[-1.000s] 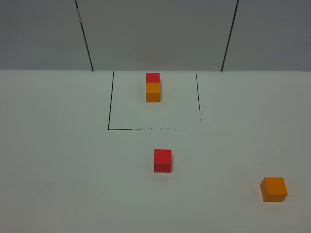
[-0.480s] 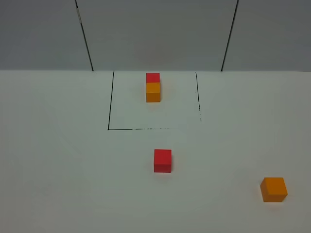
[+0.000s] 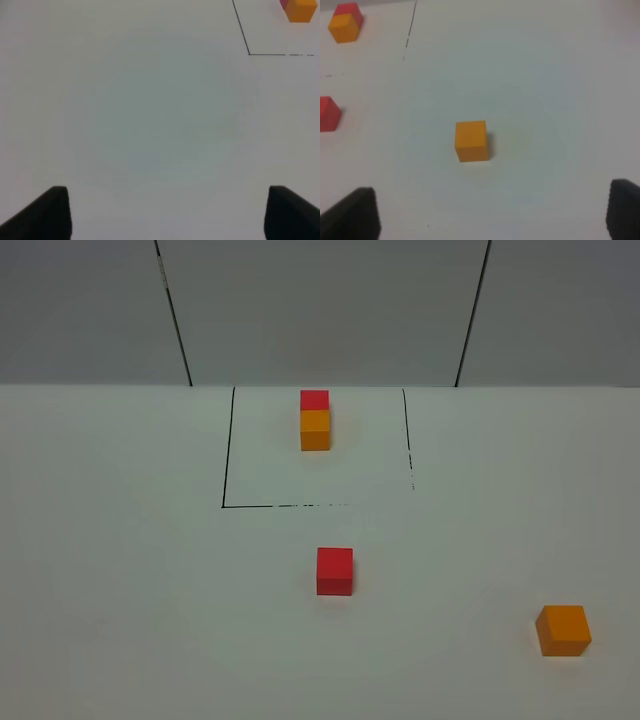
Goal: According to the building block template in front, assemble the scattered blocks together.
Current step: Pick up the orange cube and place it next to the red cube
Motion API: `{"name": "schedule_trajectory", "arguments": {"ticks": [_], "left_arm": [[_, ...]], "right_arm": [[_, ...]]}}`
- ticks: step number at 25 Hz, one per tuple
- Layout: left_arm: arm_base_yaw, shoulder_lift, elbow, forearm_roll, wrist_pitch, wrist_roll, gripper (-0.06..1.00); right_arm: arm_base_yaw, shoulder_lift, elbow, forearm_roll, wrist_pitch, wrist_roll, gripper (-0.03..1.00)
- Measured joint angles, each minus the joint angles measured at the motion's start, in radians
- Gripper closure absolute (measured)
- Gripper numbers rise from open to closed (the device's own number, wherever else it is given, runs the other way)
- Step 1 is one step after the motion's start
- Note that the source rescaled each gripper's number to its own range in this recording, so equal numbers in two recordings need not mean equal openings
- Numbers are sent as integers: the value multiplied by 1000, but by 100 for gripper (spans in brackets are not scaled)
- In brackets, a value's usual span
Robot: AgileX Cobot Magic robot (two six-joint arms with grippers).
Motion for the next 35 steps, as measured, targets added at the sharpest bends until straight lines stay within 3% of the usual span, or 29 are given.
{"name": "schedule_trajectory", "arguments": {"ticks": [7, 12, 14, 19, 24, 29, 35], "left_arm": [[0, 0, 0, 0, 0, 0, 29], [0, 0, 0, 0, 0, 0, 29], [0, 0, 0, 0, 0, 0, 29], [0, 0, 0, 0, 0, 0, 29], [0, 0, 0, 0, 0, 0, 29], [0, 0, 0, 0, 0, 0, 29], [0, 0, 0, 0, 0, 0, 29]], "right_arm": [[0, 7, -6, 19, 20, 83, 15], [0, 254, -70, 53, 63, 76, 3], [0, 408, -91, 88, 36, 41, -3], [0, 899, -166, 155, -97, -65, -3], [28, 1336, -333, 158, -141, -104, -3], [122, 1574, -429, 132, -214, -68, -3], [132, 1710, -437, 122, -304, -62, -3]]}}
